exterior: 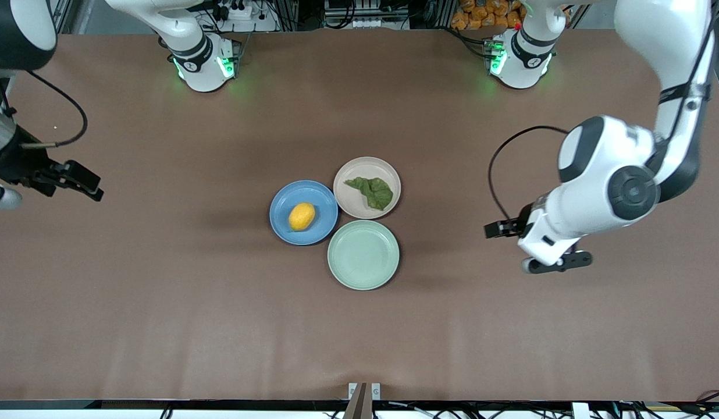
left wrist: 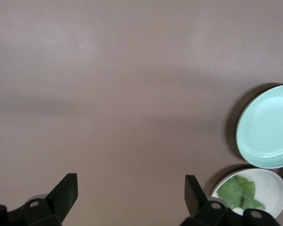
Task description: Place lemon and lettuce in plates
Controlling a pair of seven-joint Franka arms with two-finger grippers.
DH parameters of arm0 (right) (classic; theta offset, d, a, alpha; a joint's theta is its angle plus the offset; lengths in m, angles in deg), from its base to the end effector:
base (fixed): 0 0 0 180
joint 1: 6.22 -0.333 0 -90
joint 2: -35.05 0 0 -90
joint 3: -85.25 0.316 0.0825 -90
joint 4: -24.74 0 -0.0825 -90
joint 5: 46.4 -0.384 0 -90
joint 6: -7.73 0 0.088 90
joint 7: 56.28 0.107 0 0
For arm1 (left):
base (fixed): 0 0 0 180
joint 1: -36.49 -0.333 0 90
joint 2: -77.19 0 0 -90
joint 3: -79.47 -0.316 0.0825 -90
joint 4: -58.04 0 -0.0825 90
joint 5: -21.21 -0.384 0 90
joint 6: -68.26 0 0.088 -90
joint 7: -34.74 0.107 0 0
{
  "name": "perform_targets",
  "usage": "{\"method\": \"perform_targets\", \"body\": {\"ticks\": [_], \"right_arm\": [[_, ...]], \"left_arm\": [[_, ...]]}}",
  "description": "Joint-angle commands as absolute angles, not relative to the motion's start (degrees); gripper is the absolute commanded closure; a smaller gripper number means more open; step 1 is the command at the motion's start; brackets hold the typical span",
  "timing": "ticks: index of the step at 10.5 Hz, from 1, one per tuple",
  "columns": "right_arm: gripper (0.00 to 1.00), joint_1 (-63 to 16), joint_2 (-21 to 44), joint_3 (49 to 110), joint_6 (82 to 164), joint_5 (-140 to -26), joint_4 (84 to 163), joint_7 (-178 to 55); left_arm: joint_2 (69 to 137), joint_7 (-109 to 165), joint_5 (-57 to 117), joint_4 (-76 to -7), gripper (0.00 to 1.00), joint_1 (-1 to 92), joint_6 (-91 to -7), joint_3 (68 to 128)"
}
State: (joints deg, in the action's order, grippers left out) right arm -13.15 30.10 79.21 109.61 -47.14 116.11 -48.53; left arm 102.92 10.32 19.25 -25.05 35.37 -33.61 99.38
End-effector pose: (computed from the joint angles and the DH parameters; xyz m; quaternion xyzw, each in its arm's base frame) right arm 0.5979 0.0129 0.5827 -0.9970 0.0604 -0.0485 0.0055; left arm 0.6498 -0.1792 0.4336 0.9955 0.0570 -0.0656 0.0367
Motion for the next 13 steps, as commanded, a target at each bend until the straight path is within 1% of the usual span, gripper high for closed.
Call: {"method": "perform_targets", "body": {"ticks": [1, 4, 5, 7, 8, 11, 13], "right_arm": [[0.00, -10.97, 27.14, 79.98, 108.19, -47.28, 112.99, -52.30], [0.00, -10.35, 27.14, 80.06, 106.97, -47.20, 112.98, -54.17], [0.00, -10.35, 27.14, 80.15, 106.61, -47.02, 112.90, -54.43], [0.00, -10.00, 27.14, 81.46, 105.03, -46.14, 112.20, -54.34], [0.00, -10.00, 27.23, 81.56, 105.11, -46.14, 112.11, -54.34], [0.00, -8.86, 28.63, 84.10, 105.03, -45.97, 111.67, -53.64], [0.00, -8.77, 28.63, 84.02, 105.03, -46.05, 110.88, -54.08]], "left_arm": [[98.22, 16.61, 19.89, -23.26, 0.00, 35.96, -28.43, 93.73], [90.49, 16.98, 21.56, -23.26, 0.00, 36.14, -25.70, 87.40], [87.94, 17.07, 21.39, -23.35, 0.00, 36.22, -25.44, 86.68], [86.34, 20.82, 21.48, -23.26, 0.00, 36.40, -22.46, 83.53], [85.63, 22.33, 21.74, -23.35, 0.00, 36.75, -22.45, 82.47], [85.63, 21.90, 21.65, -23.26, 0.00, 37.10, -22.36, 82.45], [85.63, 20.59, 21.65, -23.26, 0.00, 37.45, -22.36, 82.81]]}}
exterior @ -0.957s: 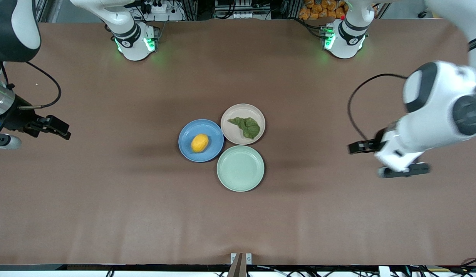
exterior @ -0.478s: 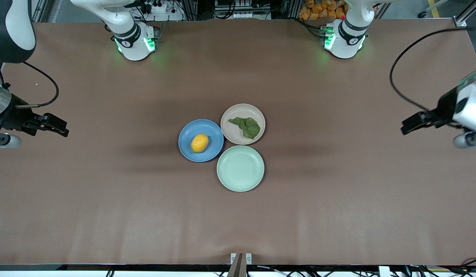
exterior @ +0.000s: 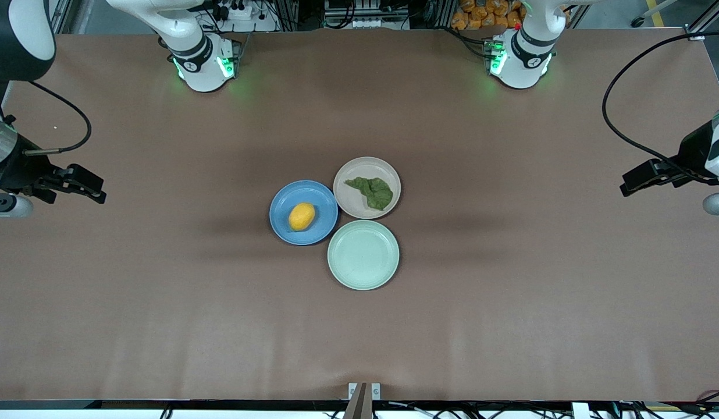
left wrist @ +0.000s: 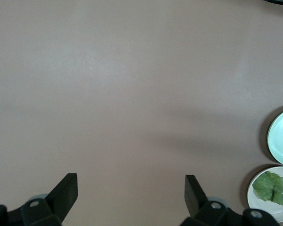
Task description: Place lemon and lettuce in plates
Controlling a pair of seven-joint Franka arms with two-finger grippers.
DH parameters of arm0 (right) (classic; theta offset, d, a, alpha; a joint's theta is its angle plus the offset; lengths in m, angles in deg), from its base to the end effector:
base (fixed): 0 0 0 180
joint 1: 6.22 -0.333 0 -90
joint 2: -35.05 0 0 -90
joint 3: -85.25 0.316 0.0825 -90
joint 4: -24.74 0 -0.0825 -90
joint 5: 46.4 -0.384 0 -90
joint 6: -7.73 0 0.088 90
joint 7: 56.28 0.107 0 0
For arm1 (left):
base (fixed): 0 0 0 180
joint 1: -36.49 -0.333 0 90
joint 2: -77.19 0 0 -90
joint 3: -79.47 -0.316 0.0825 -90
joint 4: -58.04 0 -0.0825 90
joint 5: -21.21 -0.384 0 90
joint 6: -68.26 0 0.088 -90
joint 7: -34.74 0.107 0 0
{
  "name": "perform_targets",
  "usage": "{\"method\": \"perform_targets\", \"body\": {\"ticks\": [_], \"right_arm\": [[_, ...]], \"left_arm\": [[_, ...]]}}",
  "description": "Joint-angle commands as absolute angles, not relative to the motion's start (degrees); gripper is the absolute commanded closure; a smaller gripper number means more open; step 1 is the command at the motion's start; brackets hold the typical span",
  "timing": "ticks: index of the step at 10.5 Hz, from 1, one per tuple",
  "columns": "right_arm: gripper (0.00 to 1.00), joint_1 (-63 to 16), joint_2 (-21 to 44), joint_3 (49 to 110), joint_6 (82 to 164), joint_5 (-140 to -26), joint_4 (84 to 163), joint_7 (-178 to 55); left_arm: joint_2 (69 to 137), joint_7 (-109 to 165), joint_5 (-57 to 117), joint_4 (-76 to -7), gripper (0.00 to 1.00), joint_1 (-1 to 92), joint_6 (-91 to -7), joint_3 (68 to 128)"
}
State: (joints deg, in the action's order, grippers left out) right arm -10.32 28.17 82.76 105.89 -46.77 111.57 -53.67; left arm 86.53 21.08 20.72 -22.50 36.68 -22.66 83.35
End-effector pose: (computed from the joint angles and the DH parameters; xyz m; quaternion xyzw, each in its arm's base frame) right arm 0.6040 0.0191 0.5945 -0.9992 0.0088 -0.0388 0.0020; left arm 0.6051 -0.0386 0.6095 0.9964 0.0841 0.0090 0.0026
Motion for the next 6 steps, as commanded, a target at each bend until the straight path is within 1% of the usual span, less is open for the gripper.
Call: {"method": "perform_targets", "body": {"ticks": [1, 3, 6], "right_arm": [[0.00, -8.77, 28.63, 83.93, 105.03, -45.97, 110.18, -54.17], [0.00, -8.77, 28.64, 83.75, 102.76, -45.96, 109.04, -54.08], [0.00, -8.77, 28.63, 83.67, 102.21, -45.88, 108.85, -53.82]], "left_arm": [[85.89, 20.50, 21.65, -23.18, 0.00, 37.98, -22.45, 82.63], [85.98, 20.32, 21.74, -23.17, 0.00, 37.98, -22.45, 82.90], [85.89, 20.32, 21.65, -23.17, 0.00, 37.98, -22.45, 82.81]]}}
